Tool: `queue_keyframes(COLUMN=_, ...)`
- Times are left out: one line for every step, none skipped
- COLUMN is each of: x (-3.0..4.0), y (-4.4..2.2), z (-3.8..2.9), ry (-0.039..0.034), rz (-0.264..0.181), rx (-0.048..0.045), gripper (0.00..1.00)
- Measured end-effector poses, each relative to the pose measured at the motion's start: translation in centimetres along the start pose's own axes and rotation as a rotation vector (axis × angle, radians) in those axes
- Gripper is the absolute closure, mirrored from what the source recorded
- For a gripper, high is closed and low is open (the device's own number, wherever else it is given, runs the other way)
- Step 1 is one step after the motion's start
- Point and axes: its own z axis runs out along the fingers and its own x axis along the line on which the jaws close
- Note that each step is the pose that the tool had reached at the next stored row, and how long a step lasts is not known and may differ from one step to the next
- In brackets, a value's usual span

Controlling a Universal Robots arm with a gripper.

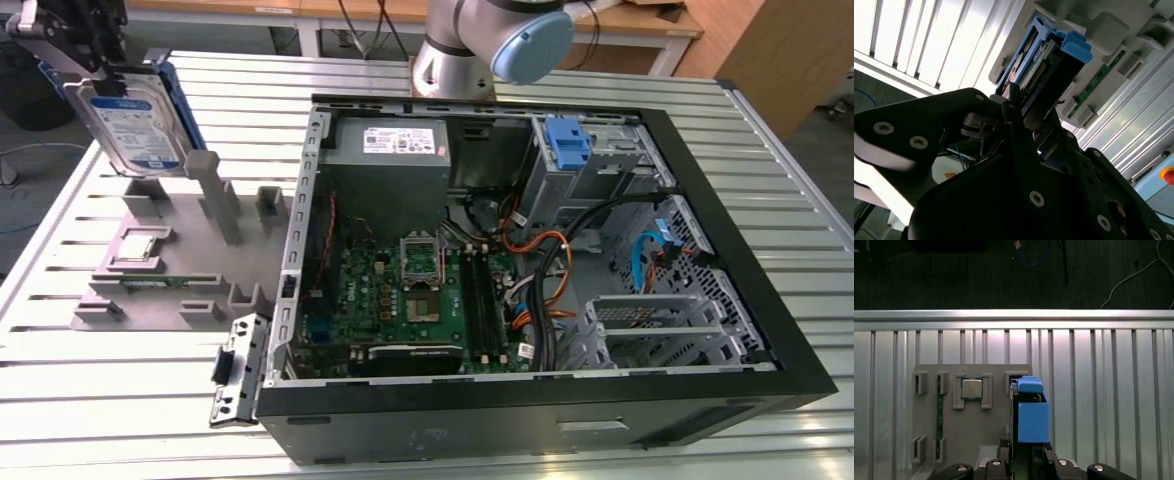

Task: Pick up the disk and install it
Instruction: 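Pick up the disk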

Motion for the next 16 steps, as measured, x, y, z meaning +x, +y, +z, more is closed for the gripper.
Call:
queue_keyframes(x=-0.02, y=0.01, z=-0.39, ry=0.0, rz=0.0, rx=0.0, gripper=0.65)
queue_keyframes(x=-0.04, y=0.02, z=-0.76, ry=0.0, rz=0.0, rx=0.0, gripper=0.65)
queue_keyframes(x=-0.06, y=0.03, z=-1.11, ry=0.0, rz=0.0, rx=-0.0001, gripper=0.65)
queue_keyframes(x=-0.07, y=0.04, z=-1.45, ry=0.0, rz=0.0, rx=-0.0001, gripper=0.65)
queue_keyframes(x=-0.09, y=0.05, z=-1.79, ry=0.0, rz=0.0, rx=-0.0001, gripper=0.65)
queue_keyframes(x=-0.11, y=0.06, z=-2.12, ry=0.0, rz=0.0, rx=-0.0001, gripper=0.65)
queue_keyframes(x=-0.13, y=0.07, z=-2.44, ry=-0.0001, rz=0.0, rx=0.0, gripper=0.65)
queue_keyframes(x=-0.14, y=0.08, z=-2.8, ry=0.0, rz=0.0, rx=-0.0001, gripper=0.65)
queue_keyframes(x=-0.16, y=0.08, z=-3.12, ry=-0.0001, rz=0.0, rx=-0.0001, gripper=0.65)
queue_keyframes(x=-0.17, y=0.09, z=-3.4, ry=-0.0001, rz=0.0, rx=-0.0001, gripper=0.65)
queue_keyframes(x=-0.19, y=0.1, z=-3.66, ry=-0.0001, rz=0.0, rx=0.0, gripper=0.65)
queue_keyframes(x=-0.2, y=0.11, z=-3.93, ry=-0.0001, rz=0.0, rx=0.0, gripper=0.65)
queue_keyframes(x=-0.21, y=0.11, z=-4.22, ry=-0.0001, rz=0.0, rx=0.0, gripper=0.65)
queue_keyframes(x=-0.23, y=0.12, z=-4.52, ry=0.0, rz=0.0, rx=-0.0001, gripper=0.65)
queue_keyframes(x=-0.25, y=0.13, z=-4.83, ry=-0.0001, rz=0.0, rx=0.0, gripper=0.65)
queue_keyframes(x=-0.26, y=0.14, z=-5.1, ry=-0.0001, rz=0.0, rx=0.0, gripper=0.65)
